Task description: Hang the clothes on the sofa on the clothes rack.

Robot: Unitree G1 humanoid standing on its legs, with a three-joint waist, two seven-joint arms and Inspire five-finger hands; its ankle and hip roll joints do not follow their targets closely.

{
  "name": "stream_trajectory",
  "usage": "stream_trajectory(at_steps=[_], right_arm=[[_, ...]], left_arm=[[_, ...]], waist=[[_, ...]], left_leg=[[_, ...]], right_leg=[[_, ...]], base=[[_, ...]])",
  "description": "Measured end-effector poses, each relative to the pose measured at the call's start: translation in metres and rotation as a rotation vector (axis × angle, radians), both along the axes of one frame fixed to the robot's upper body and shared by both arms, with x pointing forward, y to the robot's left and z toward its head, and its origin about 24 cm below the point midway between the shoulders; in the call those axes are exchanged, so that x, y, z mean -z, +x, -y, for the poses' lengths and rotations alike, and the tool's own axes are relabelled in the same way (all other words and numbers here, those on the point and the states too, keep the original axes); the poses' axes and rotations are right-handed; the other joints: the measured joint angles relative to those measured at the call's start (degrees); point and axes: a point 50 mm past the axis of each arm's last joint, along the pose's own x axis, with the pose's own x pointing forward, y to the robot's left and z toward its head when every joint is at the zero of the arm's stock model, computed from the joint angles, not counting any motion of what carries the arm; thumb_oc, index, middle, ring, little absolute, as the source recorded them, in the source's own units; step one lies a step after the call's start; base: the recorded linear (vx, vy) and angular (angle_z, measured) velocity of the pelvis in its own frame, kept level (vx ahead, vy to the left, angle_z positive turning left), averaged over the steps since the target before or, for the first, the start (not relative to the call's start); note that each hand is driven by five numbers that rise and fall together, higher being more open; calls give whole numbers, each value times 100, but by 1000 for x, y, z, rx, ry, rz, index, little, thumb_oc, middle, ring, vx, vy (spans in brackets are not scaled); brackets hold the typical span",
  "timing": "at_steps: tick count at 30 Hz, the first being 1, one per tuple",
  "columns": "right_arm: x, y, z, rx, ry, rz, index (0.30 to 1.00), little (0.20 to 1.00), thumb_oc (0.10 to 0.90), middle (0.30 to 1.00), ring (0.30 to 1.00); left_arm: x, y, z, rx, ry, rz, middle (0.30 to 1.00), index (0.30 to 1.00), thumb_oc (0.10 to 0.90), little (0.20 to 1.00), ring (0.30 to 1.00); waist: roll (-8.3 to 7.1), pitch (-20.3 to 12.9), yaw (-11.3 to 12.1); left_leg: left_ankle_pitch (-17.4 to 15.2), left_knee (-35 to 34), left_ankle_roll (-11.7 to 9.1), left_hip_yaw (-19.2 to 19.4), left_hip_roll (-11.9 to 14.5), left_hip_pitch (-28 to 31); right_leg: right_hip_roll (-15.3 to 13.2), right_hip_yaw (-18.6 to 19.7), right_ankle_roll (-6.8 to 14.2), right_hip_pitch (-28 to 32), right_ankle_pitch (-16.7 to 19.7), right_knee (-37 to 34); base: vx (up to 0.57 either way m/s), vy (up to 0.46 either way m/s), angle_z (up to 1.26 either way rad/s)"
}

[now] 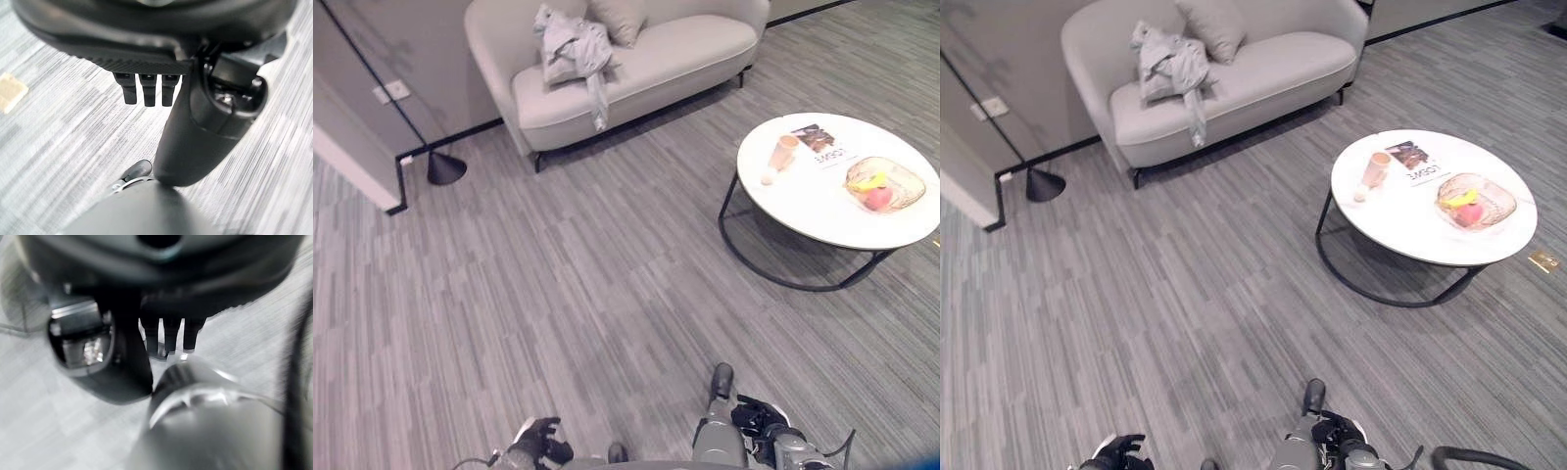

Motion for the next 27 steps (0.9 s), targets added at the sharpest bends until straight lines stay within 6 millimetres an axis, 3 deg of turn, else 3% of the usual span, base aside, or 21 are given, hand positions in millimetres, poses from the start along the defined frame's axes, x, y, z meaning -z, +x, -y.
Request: stream_trajectory(at_steps=[2,3,4,5,6,8,11,12,13,14,15,16,18,19,20,21,22,23,24,25,27], right_arm=[[6,-17,-2,-4,11,-48,900,900,800,900,900],[6,-18,-2,-8,11,-52,900,900,800,900,900],[5,-17,3,-51,-15,-72,900,900,800,900,900],[4,-18,6,-89,-36,-89,900,900,800,900,900],[3,-15,5,-142,-50,-104,900,900,800,900,900],[3,-12,2,-220,-65,-112,900,900,800,900,900],[1,0,-3,-238,-59,-94,900,900,800,900,900],[1,3,-5,-253,-61,-97,900,900,800,900,900],[1,5,-6,-252,-65,-101,900,900,800,900,900],[0,9,-6,-252,-77,-104,900,900,800,900,900],[-5,21,-3,-269,-114,-83,900,900,800,900,900],[-7,25,-2,-274,-121,-69,900,900,800,900,900],[-18,50,-4,-270,-127,12,900,900,800,900,900],[-20,56,-7,-267,-115,47,900,900,800,900,900],[-23,61,-11,-278,-107,83,900,900,800,900,900],[-21,60,-15,-288,-100,85,900,900,800,900,900],[-17,55,-18,-288,-93,64,900,900,800,900,900],[-15,51,-21,-291,-80,53,900,900,800,900,900],[-6,34,-27,-286,-48,10,900,900,800,900,900],[2,20,-37,-281,-11,-23,900,900,800,900,900],[11,5,-58,-275,61,-68,900,900,800,900,900]], left_arm=[[2,-11,-1,54,11,-26,900,900,800,900,900],[2,-11,-1,71,16,-29,900,900,800,900,900],[4,-12,11,94,-10,-37,900,900,800,900,900],[4,-10,19,105,-28,-33,900,900,800,900,900],[2,0,22,130,-48,-2,900,900,800,900,900],[2,3,26,168,-51,8,900,900,800,900,900],[-6,28,33,207,-74,97,900,900,800,900,900],[-11,39,32,213,-74,141,900,900,800,900,900],[-13,46,33,213,-78,168,900,900,800,900,900],[-17,55,36,221,-88,209,900,900,800,900,900],[-22,64,39,219,-111,255,900,900,800,900,900],[-24,67,39,212,-113,273,900,900,800,900,900],[-27,73,33,133,-119,305,900,900,800,900,900],[-26,72,29,88,-114,303,900,900,800,900,900],[-25,71,26,28,-112,300,900,900,800,900,900],[-23,68,22,-10,-111,287,900,900,800,900,900],[-20,62,17,-61,-98,261,900,900,800,900,900],[-19,59,14,-72,-90,246,900,900,800,900,900],[-16,49,13,-127,-104,232,900,900,800,900,900],[-14,43,8,-130,-85,212,900,900,800,900,900],[-15,38,-11,-148,-30,200,900,900,800,900,900]], waist=[[-45,-325,-1],[7,-397,-17],[255,-463,-66],[358,-509,-10],[379,-528,49],[336,-513,89],[321,-520,128],[80,-375,274],[-88,-281,370],[-234,-224,492],[-458,-114,677],[-602,-115,706],[-536,-96,831],[-537,-98,833],[-450,-103,855],[-450,-107,919],[-268,-217,1011],[-193,-199,1082],[2,-334,1299],[-22,-407,1419],[-325,-353,1488]], left_leg=[[-255,-2,-289,-78,261,163],[-327,-2,-429,-131,466,299],[-290,169,-618,-189,917,357],[-150,363,-816,-151,1116,294],[214,777,-1035,-220,1317,122],[669,1311,-1057,-284,1540,-62],[1718,2862,-1057,-556,1885,-736],[2829,3840,-789,-525,2004,-1175],[2605,4420,-862,-525,2014,-1535],[1696,4784,-764,-476,1894,-1849],[1141,4594,-757,-286,1609,-2332],[1021,4208,-805,-169,1453,-2523],[1035,3283,-717,287,1375,-3066],[1057,2643,-675,448,1193,-3121],[1210,1792,-500,479,930,-3146],[1341,1005,-493,315,690,-3115],[1637,43,-520,131,425,-3067],[1719,-36,-516,161,420,-3174],[1545,55,-518,171,447,-3134],[1914,151,-256,133,379,-3041],[1976,344,-119,191,173,-2922]], right_leg=[[46,-243,-13,50,5,189],[189,-242,-182,136,357,294],[598,-84,-365,256,595,460],[773,-179,-549,357,549,474],[991,-268,-722,472,377,471],[1186,-341,-931,590,165,465],[1588,-420,-1230,807,-440,691],[1632,-369,-1364,1168,-627,536],[1652,-346,-1471,1388,-704,387],[1589,-314,-1462,1568,-679,283],[1523,-271,-1482,1829,-705,164],[1496,-236,-1482,1967,-810,37],[1635,-225,-1443,2172,-1017,30],[1642,-230,-1383,2261,-1147,23],[1678,-211,-1320,2418,-1238,26],[1679,-166,-1336,2545,-1424,12],[1772,-140,-1236,2699,-1609,-2],[1850,-82,-1178,2861,-1707,-6],[1942,53,-1017,3099,-1945,-7],[1928,193,-904,3281,-2133,-5],[1623,394,-879,3341,-2222,173]], base=[[539,-378,23],[457,-385,51],[229,-246,37],[376,-384,23],[373,-379,-2],[301,-331,-24],[400,-443,-30],[314,-295,-25],[288,-221,-19],[242,-68,-19],[364,-94,-15],[466,-35,-38],[374,13,-35],[480,66,-18],[477,66,-17],[510,61,-20],[321,47,-22],[472,60,-48],[483,64,-54],[506,62,-58],[434,70,-38]])
